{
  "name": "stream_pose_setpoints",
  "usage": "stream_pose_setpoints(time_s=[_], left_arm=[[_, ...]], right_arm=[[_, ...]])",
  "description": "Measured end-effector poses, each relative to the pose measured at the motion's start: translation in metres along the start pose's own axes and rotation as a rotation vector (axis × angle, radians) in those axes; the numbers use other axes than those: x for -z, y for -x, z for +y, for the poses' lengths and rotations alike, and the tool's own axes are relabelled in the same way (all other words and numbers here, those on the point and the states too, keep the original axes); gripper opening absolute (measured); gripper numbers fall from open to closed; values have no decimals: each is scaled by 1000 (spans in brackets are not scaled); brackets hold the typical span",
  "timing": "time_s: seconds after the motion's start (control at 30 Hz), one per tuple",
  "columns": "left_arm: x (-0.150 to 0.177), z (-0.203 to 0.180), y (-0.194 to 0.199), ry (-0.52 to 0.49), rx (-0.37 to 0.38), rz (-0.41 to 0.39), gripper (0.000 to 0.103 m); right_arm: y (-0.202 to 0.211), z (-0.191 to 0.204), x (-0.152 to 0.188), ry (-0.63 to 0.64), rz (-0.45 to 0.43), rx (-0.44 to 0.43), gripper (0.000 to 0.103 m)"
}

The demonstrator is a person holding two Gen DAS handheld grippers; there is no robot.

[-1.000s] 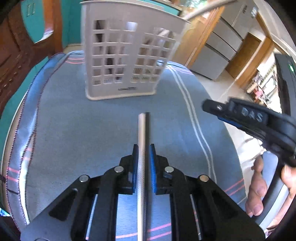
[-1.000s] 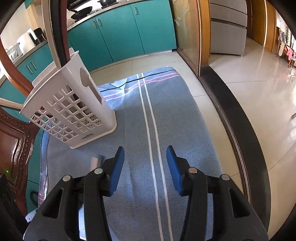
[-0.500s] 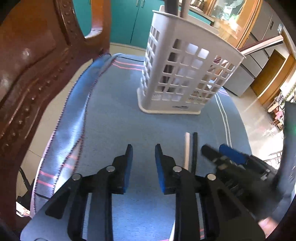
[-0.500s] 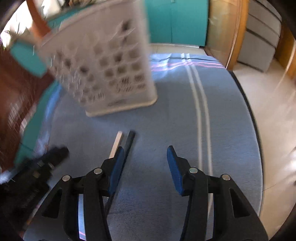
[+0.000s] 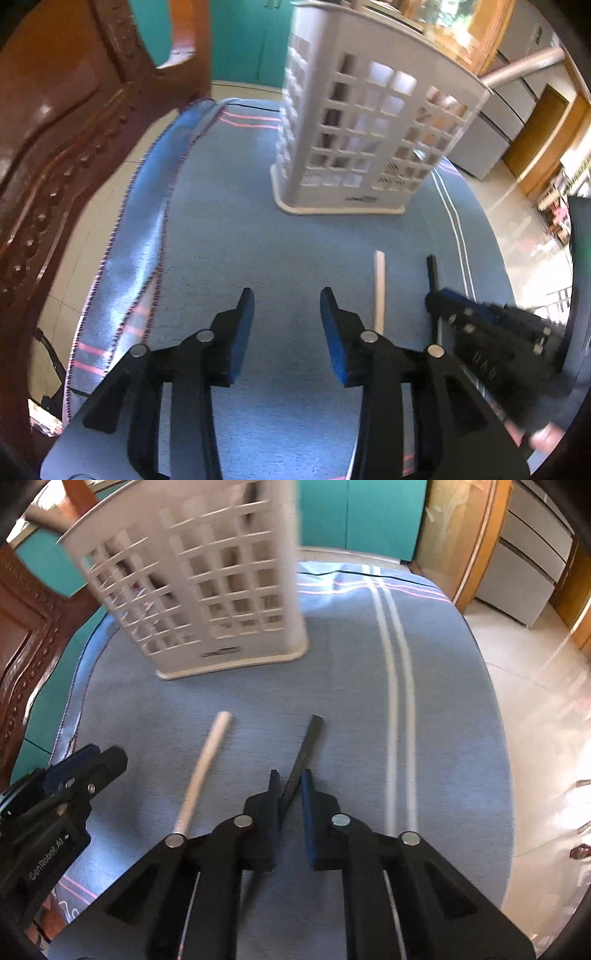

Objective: Organize utensils

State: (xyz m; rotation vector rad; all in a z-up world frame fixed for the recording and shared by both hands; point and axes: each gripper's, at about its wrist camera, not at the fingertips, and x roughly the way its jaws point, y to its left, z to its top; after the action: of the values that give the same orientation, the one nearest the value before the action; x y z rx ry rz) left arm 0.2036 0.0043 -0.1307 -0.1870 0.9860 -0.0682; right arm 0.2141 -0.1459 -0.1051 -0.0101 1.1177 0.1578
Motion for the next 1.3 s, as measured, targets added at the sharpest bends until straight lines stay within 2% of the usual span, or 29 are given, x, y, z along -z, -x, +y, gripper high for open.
stream_pose_setpoints(time_s=[0.1,0.27,0.4,0.6,0.7,0.83,0.97,1.07,1.13,1.3], left_arm=[[3,-10,-2,-39,21,8,39],[9,-29,0,-108,39,1,43],[12,-38,-3,-140,32,3,43],[19,-51,-15,-186,26,42,44],[21,-57,-17,-218,-1,31,44],[19,-54,-17,-204,-51,23,28],[13,-40,-17,-164,-66,21,28],[13,-40,-18,-165,-65,21,32],[13,-43,-17,-172,-68,19,35],[9,-45,-21,-196,-84,14,40]], right_arm=[[0,-15,-3,-7,7,29,10],[6,-34,-7,-57,-13,14,10],[13,-46,-8,-101,-43,17,10],[11,-49,-7,-105,-36,27,11],[12,-49,-6,-104,-31,31,12],[10,-48,-4,-95,-27,34,12],[8,-41,-2,-74,-22,27,12],[6,-32,-2,-47,-17,10,13],[3,-27,-1,-32,-9,15,22],[-2,-25,-2,-21,1,29,24]])
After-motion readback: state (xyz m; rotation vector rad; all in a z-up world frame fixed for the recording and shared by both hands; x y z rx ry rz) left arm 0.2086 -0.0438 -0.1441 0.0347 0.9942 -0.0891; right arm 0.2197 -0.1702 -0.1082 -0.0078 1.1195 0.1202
